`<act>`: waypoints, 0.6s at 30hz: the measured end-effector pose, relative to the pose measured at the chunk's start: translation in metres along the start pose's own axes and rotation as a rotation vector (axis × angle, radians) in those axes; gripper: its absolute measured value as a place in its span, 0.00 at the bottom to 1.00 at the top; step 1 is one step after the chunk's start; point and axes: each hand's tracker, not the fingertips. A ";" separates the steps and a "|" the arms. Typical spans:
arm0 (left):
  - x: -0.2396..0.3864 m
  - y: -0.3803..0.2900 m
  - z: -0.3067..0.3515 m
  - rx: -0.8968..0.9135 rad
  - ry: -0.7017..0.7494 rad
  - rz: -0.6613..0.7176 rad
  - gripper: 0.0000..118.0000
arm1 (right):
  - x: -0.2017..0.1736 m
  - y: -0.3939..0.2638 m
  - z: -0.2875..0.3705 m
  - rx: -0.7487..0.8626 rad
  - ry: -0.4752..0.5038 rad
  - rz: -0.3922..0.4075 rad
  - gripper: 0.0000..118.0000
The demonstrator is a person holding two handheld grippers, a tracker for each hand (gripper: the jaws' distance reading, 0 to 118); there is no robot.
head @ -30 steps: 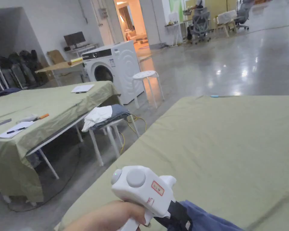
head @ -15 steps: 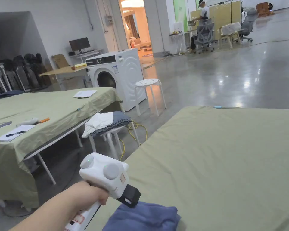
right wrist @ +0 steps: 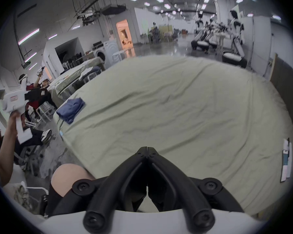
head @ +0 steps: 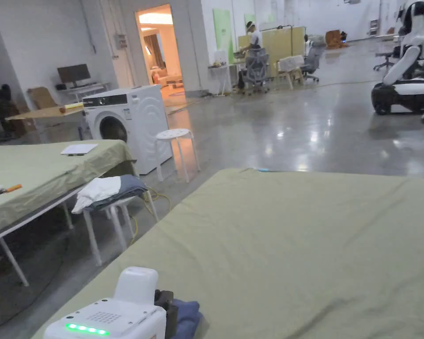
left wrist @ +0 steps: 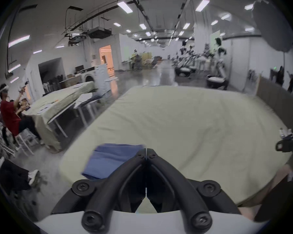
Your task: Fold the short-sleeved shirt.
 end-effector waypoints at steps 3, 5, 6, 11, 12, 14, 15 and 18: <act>0.070 -0.001 0.020 0.117 -0.003 -0.012 0.00 | -0.001 0.000 0.023 0.102 -0.107 0.039 0.00; 0.107 0.001 0.029 0.184 -0.067 0.044 0.00 | -0.001 0.000 0.038 0.186 -0.207 0.082 0.00; 0.134 0.007 0.030 0.219 -0.087 0.056 0.00 | -0.001 0.002 0.046 0.221 -0.247 0.096 0.00; 0.220 0.040 0.054 0.326 -0.189 0.050 0.00 | 0.031 0.014 0.074 0.372 -0.330 0.060 0.00; 0.234 0.045 0.058 0.336 -0.180 0.012 0.00 | 0.036 0.018 0.077 0.407 -0.379 0.066 0.00; 0.263 0.053 0.071 0.388 -0.145 -0.049 0.00 | 0.044 0.025 0.088 0.490 -0.476 0.076 0.00; 0.274 0.054 0.077 0.412 -0.132 -0.076 0.00 | 0.047 0.026 0.092 0.513 -0.502 0.072 0.00; 0.297 0.055 0.095 0.441 -0.178 -0.098 0.02 | 0.047 0.031 0.111 0.536 -0.504 0.011 0.00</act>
